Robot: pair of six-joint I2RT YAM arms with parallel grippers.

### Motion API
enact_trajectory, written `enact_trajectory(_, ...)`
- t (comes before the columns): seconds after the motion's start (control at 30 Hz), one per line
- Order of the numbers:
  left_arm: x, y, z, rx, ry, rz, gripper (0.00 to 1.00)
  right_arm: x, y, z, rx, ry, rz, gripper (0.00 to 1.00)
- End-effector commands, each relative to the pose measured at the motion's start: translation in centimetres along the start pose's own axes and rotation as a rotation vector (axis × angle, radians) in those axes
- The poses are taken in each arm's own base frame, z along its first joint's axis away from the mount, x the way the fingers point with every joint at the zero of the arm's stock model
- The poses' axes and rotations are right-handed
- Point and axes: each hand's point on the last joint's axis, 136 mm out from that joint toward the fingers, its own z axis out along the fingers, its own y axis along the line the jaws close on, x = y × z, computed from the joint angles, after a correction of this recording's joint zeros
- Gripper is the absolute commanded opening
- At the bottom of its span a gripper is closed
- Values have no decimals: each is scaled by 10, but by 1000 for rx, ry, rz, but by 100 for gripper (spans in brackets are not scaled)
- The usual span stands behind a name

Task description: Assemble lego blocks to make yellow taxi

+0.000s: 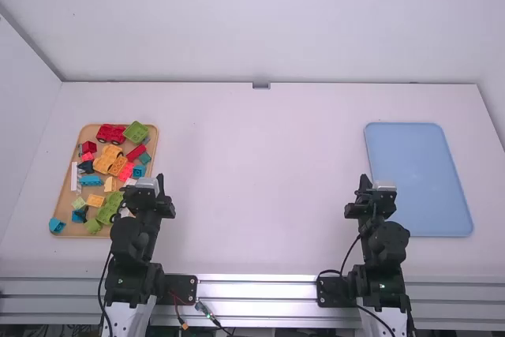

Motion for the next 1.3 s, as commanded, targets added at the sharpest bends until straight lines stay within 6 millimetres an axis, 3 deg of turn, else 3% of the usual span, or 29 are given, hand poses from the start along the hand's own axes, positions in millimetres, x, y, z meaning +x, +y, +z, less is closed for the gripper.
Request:
enact_trajectory(0.0,0,0,0,0,0,0,0,0,0,0,1,1,1,1)
enact_trajectory(0.33,-9,0,-1,-2,12,3,5,-8,0,0,-1,5,3,5)
enact_trajectory(0.83,-45,2,6,-9,133,76,25,-44,1,7,-9,110,17,25)
enact_trajectory(1.03,-59,3,20,-14,219,138,37,-58,0,22,-4,189,31,38)
enact_trajectory(1.27,-80,28,39,-168,280,84,50,-77,1,45,-14,248,44,51)
